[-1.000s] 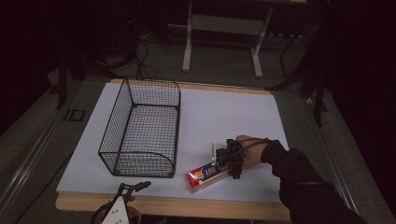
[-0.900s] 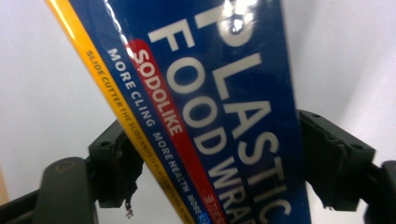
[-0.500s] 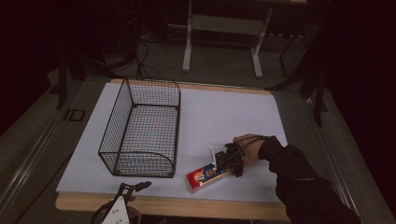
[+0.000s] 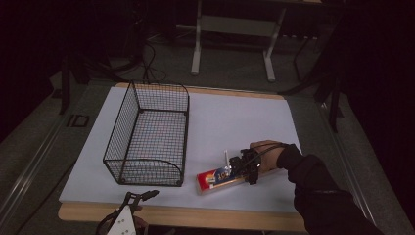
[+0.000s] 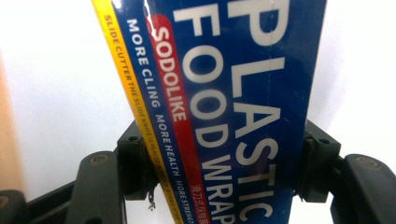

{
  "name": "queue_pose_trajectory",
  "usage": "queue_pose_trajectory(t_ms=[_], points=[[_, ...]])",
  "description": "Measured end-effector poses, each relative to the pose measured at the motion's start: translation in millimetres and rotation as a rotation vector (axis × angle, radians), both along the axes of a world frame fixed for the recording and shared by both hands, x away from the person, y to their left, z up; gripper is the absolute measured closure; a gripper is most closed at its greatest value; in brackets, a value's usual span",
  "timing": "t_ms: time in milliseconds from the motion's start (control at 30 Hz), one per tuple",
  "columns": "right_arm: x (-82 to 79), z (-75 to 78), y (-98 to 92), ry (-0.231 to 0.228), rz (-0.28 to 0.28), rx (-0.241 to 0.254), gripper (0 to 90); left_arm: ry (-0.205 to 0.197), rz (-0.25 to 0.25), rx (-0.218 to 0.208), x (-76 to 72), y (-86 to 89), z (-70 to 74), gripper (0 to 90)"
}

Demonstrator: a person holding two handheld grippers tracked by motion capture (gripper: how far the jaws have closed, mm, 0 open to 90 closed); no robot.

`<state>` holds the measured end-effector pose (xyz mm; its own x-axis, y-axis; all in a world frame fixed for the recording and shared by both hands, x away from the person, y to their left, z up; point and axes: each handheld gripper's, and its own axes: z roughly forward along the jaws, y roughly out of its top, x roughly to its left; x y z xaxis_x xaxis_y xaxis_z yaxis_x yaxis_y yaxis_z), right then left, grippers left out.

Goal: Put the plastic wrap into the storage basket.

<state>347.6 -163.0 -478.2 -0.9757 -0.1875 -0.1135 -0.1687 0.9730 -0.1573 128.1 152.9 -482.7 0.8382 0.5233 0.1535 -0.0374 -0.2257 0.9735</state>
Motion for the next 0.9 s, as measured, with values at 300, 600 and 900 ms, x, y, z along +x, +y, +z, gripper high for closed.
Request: queue_pose_trajectory(t_ms=[300,600,900], points=[[19.3,39.0,-20.3,-0.003,-0.260,0.221,37.2,-0.001,-0.002,0.002,0.0,-0.9,-0.1,0.6],[29.6,71.9,-31.6,0.025,-0.434,0.387,38.1,0.003,-0.003,0.003,0.8,-1.1,-0.4,0.6],[34.8,112.2,-35.3,-0.034,-0.577,0.573,38.6,0.000,-0.001,-0.002,0.6,-0.6,0.0,0.7]])
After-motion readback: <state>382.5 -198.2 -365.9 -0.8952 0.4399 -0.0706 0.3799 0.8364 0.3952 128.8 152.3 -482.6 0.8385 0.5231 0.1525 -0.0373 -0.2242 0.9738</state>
